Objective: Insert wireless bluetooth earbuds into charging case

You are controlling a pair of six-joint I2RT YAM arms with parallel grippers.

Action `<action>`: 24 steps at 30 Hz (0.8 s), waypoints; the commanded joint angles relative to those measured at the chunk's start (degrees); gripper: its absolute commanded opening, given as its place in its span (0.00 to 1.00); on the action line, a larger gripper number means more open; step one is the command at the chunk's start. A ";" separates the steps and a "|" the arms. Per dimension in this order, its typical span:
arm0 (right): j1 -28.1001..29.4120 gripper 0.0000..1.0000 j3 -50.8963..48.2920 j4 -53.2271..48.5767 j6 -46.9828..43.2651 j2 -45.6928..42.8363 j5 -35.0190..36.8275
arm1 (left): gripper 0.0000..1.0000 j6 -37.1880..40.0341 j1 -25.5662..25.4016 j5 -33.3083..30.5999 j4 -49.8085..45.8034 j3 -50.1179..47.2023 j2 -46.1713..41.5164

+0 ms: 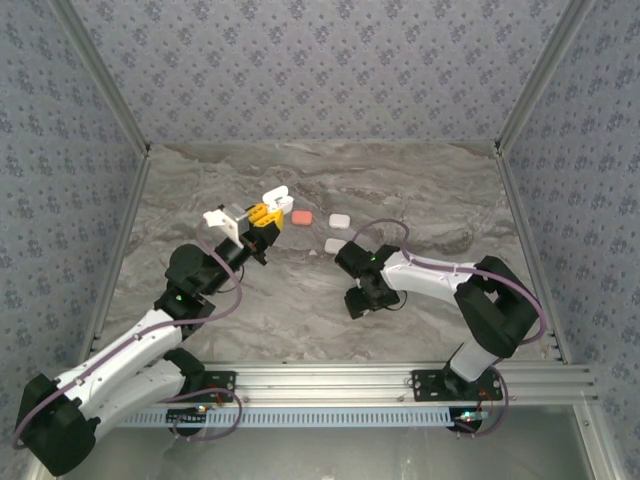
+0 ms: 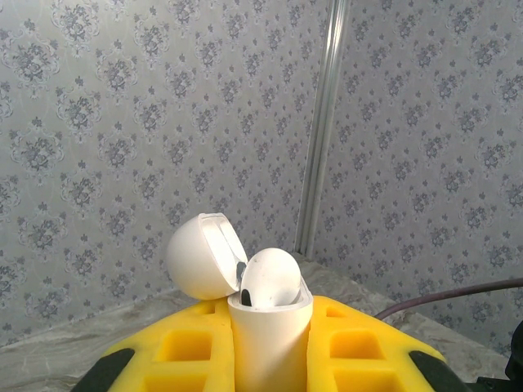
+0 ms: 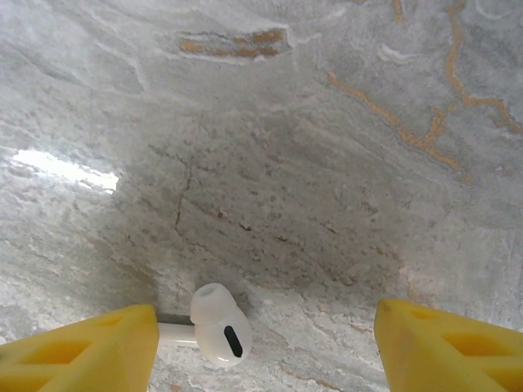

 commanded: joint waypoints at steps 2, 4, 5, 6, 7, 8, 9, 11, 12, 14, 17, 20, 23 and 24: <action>0.53 0.70 -1.15 -2.81 1.61 -0.90 0.34 | 0.00 -0.02 -0.19 -0.81 1.13 0.81 -0.75; 0.48 0.69 -1.44 -3.11 1.66 -1.35 0.35 | 0.00 0.02 -0.16 -0.81 1.14 0.76 -0.79; 0.53 0.67 -1.60 -3.39 1.69 -1.48 0.40 | 0.00 -0.06 -0.20 -0.89 1.14 0.76 -0.78; 0.50 0.66 -1.60 -3.47 1.55 -1.64 0.34 | 0.00 -0.02 -0.21 -0.85 1.08 0.76 -0.78; 0.46 0.64 -1.69 -3.61 1.53 -1.77 0.15 | 0.00 -0.02 -0.21 -0.89 1.05 0.75 -0.72; 0.51 0.62 -1.69 -3.73 1.52 -1.88 0.00 | 0.00 -0.02 -0.17 -0.85 1.04 0.72 -0.68; 0.53 0.61 -1.69 -3.77 1.43 -1.92 -0.07 | 0.00 -0.02 -0.18 -0.88 1.04 0.72 -0.65; 0.46 0.58 -1.50 -4.11 1.27 -2.27 -0.10 | 0.00 0.07 -0.20 -0.99 0.88 0.85 -0.70; 0.46 0.56 -1.36 -4.40 1.26 -2.38 -0.05 | 0.00 0.07 -0.16 -0.99 0.82 0.97 -0.69; 0.43 0.54 -0.89 -5.20 1.09 -2.62 0.60 | 0.00 0.07 -0.20 -0.99 0.77 0.94 -0.66; 0.38 0.53 0.28 -5.51 0.40 -3.14 0.39 | 0.00 0.16 -0.21 -1.07 0.61 0.96 -0.57; 0.18 0.55 0.79 -3.67 0.29 -4.45 -1.71 | 0.00 0.09 -0.20 -1.07 0.60 0.94 -0.62; -0.60 0.56 0.99 -1.88 0.39 -4.20 -3.01 | 0.00 0.09 -0.14 -1.07 0.60 0.98 -0.65; -0.84 0.56 1.08 -1.68 0.21 -3.54 -3.09 | 0.00 0.13 -0.20 -1.03 0.55 0.90 -0.63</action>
